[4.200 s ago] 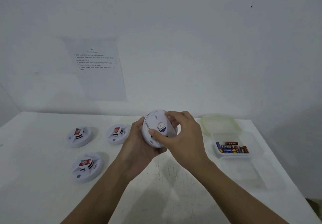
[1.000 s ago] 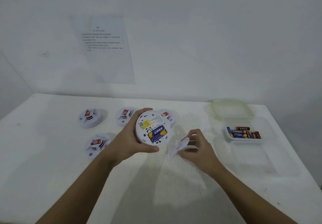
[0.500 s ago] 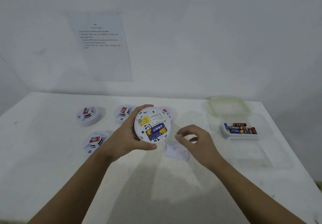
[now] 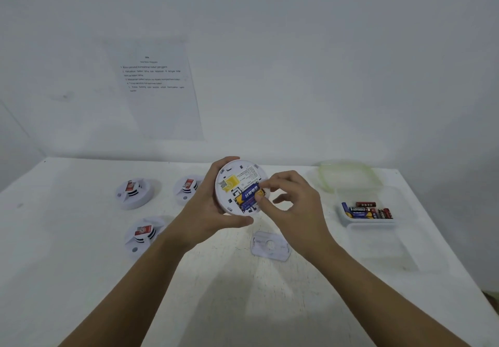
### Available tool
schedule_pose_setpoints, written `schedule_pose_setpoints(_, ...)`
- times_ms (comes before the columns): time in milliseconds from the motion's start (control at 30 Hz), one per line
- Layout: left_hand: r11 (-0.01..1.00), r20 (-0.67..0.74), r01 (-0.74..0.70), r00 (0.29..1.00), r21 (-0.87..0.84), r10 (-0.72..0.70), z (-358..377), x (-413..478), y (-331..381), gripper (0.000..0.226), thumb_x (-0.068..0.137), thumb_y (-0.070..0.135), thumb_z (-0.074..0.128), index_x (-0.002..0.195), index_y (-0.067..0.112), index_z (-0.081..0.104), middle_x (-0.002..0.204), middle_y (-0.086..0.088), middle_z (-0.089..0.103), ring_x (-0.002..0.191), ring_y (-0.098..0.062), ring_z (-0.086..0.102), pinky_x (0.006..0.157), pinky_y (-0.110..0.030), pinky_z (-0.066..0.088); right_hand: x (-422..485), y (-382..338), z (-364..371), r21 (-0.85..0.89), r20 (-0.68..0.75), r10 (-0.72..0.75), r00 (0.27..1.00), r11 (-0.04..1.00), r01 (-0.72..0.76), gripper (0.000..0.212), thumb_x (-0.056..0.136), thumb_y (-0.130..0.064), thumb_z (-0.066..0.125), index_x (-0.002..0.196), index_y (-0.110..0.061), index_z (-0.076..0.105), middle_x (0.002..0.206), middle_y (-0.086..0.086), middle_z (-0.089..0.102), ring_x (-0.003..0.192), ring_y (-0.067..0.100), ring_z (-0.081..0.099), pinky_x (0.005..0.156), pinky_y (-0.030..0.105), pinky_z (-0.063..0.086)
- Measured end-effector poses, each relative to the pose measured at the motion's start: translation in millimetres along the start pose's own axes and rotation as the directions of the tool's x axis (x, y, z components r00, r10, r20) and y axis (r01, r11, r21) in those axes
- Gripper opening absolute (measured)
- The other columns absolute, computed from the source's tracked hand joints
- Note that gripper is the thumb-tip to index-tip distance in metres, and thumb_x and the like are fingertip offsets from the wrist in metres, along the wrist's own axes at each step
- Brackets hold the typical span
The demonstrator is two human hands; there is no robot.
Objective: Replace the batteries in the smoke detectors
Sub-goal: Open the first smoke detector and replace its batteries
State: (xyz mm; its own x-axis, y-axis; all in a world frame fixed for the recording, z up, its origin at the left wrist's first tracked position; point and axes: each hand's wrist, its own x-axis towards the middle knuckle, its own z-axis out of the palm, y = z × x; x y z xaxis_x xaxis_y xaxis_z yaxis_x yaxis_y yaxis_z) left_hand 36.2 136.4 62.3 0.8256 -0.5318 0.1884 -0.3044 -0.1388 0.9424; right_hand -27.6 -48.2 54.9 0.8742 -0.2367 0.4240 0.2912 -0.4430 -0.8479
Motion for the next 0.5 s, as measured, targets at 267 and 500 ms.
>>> schedule_pose_setpoints(267, 1.0, -0.022, -0.008, 1.0, 0.026, 0.008, 7.5, -0.7, 0.6, 0.097, 0.067, -0.005, 0.089, 0.142, 0.03, 0.037, 0.134, 0.014, 0.054, 0.119, 0.002, 0.057, 0.079, -0.014, 0.055, 2.5, -0.9, 6.1, 0.048, -0.045, 0.101, 0.994, 0.994, -0.099, 0.027, 0.075, -0.022, 0.087, 0.098, -0.014, 0.077, 0.098, -0.008, 0.063, 0.093, 0.01, 0.067, 0.073, 0.029, 0.061)
schedule_pose_setpoints(500, 0.998, -0.005, 0.014, 1.0, 0.054, -0.014, 9.5, -0.6, -0.3, 0.098, 0.067, -0.003, 0.09, 0.143, 0.029, 0.036, 0.135, 0.01, 0.054, 0.121, -0.005, 0.057, 0.082, -0.02, 0.058, 2.0, 0.2, 8.6, 0.049, -0.048, 0.125, 0.991, 0.991, -0.123, 0.03, 0.067, -0.019, 0.092, 0.091, -0.012, 0.074, 0.098, -0.004, 0.064, 0.089, 0.011, 0.069, 0.07, 0.025, 0.061)
